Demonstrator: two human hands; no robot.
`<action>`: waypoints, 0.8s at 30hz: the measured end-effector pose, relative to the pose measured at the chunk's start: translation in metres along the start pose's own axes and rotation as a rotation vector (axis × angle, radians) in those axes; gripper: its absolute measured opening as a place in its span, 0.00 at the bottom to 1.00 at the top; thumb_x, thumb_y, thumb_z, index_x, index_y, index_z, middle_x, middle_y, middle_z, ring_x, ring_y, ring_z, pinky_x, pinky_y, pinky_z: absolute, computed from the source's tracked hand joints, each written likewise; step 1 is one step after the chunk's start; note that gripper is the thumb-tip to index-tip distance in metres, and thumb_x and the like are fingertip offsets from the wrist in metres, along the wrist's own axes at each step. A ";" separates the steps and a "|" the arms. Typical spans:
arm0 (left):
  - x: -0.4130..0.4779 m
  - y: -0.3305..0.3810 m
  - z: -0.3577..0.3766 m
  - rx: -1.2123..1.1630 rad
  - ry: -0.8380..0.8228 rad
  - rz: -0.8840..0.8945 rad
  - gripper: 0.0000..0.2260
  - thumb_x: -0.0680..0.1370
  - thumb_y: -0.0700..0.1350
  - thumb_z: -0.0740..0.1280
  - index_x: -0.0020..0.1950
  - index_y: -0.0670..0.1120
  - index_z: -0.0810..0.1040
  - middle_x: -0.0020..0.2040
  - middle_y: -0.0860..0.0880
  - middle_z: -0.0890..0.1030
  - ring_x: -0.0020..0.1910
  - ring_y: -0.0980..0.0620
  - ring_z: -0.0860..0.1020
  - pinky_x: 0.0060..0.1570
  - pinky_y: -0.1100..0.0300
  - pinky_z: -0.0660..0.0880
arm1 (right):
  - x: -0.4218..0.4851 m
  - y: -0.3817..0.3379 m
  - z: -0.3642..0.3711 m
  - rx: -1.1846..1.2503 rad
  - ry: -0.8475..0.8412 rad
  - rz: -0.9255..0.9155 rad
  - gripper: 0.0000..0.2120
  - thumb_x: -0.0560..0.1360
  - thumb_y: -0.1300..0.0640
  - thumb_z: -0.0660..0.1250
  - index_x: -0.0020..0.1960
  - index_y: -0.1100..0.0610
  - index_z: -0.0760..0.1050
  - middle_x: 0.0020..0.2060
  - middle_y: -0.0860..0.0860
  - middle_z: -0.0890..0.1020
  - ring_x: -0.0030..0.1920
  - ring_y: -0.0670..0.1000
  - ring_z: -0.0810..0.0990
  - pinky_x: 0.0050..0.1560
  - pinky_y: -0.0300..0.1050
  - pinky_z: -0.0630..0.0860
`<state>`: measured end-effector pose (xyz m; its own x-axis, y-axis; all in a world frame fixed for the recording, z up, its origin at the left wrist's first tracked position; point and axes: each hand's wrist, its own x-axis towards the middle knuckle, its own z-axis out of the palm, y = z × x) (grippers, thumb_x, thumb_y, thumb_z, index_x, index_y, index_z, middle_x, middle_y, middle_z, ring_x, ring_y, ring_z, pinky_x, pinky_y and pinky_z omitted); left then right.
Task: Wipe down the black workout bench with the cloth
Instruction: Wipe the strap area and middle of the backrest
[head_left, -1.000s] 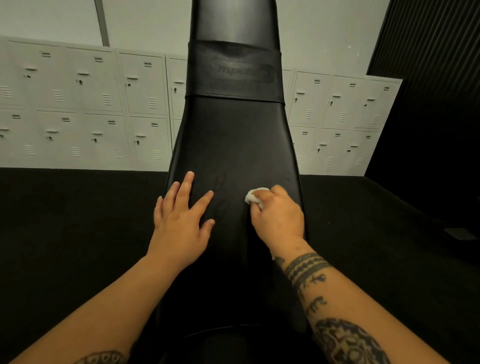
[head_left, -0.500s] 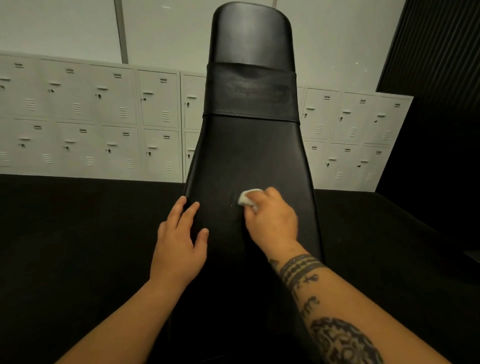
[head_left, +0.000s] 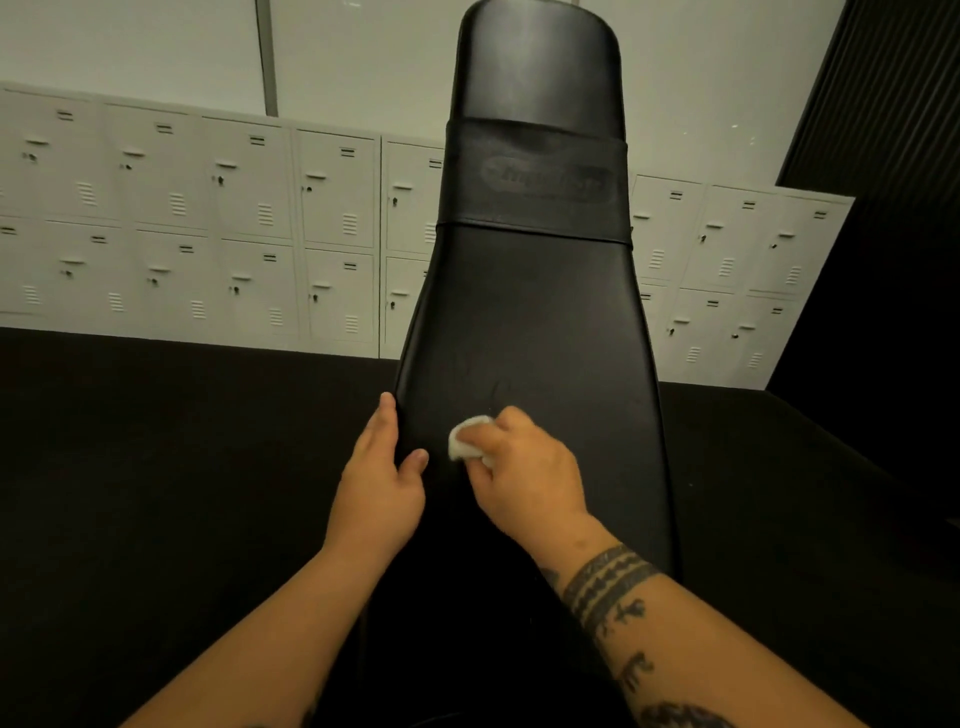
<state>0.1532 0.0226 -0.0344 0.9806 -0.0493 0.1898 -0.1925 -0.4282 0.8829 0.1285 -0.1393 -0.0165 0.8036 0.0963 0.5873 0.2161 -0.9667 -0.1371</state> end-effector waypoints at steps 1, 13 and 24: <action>0.000 0.000 -0.001 -0.012 0.001 0.003 0.35 0.83 0.46 0.65 0.83 0.60 0.48 0.82 0.56 0.55 0.80 0.52 0.57 0.75 0.50 0.61 | -0.008 -0.001 0.003 -0.018 -0.031 -0.078 0.11 0.73 0.49 0.67 0.55 0.41 0.79 0.43 0.46 0.73 0.39 0.52 0.78 0.33 0.44 0.70; 0.001 -0.007 -0.009 -0.038 -0.028 0.027 0.32 0.83 0.48 0.65 0.82 0.60 0.51 0.81 0.56 0.60 0.78 0.52 0.61 0.74 0.50 0.64 | 0.053 -0.025 0.004 0.067 0.039 0.068 0.12 0.77 0.50 0.64 0.58 0.42 0.79 0.48 0.49 0.73 0.46 0.54 0.77 0.44 0.48 0.75; 0.006 -0.002 -0.026 -0.166 -0.067 -0.120 0.25 0.85 0.42 0.59 0.77 0.67 0.62 0.61 0.62 0.74 0.49 0.54 0.81 0.50 0.51 0.82 | 0.094 -0.031 0.008 0.142 0.110 0.240 0.12 0.79 0.50 0.62 0.60 0.41 0.78 0.50 0.49 0.74 0.49 0.55 0.78 0.46 0.48 0.76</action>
<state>0.1589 0.0470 -0.0238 0.9961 -0.0696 0.0548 -0.0723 -0.2808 0.9571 0.2017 -0.0981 0.0363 0.7780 -0.1648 0.6063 0.1086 -0.9152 -0.3881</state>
